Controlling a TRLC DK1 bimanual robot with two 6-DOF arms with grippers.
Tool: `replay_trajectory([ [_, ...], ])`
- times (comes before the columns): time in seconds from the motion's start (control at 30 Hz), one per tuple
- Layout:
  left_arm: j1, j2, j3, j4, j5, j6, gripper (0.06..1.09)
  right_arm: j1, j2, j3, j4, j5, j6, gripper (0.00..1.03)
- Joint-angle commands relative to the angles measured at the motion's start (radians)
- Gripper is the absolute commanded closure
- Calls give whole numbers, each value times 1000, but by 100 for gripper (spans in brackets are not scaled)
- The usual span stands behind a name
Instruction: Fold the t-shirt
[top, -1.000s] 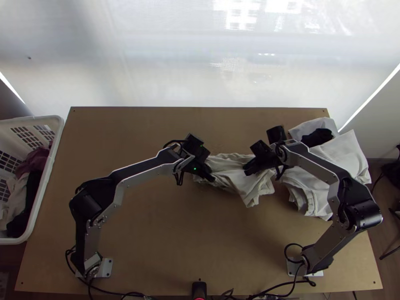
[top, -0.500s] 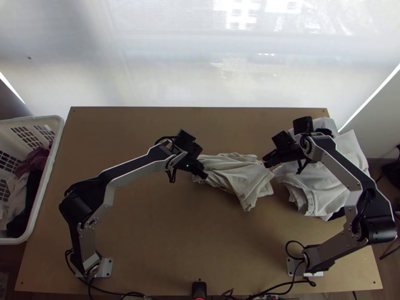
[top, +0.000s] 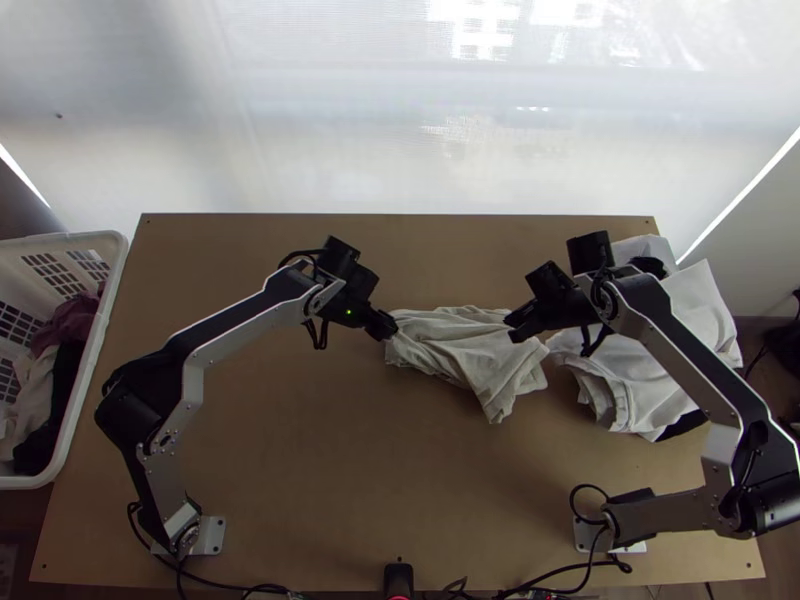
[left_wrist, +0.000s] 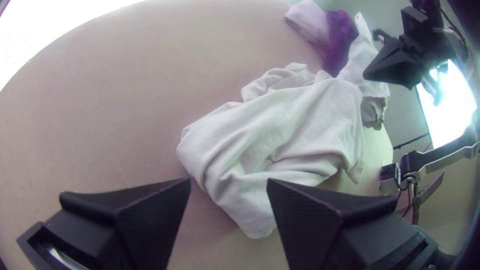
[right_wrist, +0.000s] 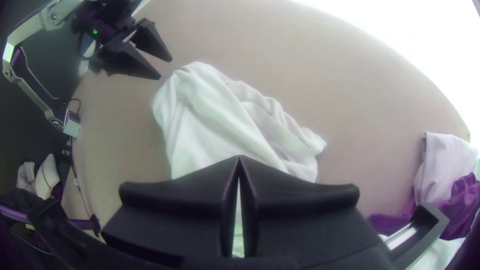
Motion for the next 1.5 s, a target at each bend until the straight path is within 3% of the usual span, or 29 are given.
replay_trajectory([
  [0.0,74,57,48,-67,223,-70,11,60,-14,-4,-1,-1,48,100],
  [0.07,87,97,66,-90,286,-84,11,60,-17,0,-1,-1,49,100],
  [0.37,162,200,75,-159,336,-77,11,49,-46,-6,-1,-1,52,100],
  [0.67,220,270,97,-156,547,-115,11,49,-64,-26,-1,-1,49,100],
  [0.87,222,275,112,-155,623,-164,11,54,-83,-61,-1,-1,46,100],
  [1.47,156,258,164,-147,635,-207,11,69,-87,-72,9,1,54,100],
])
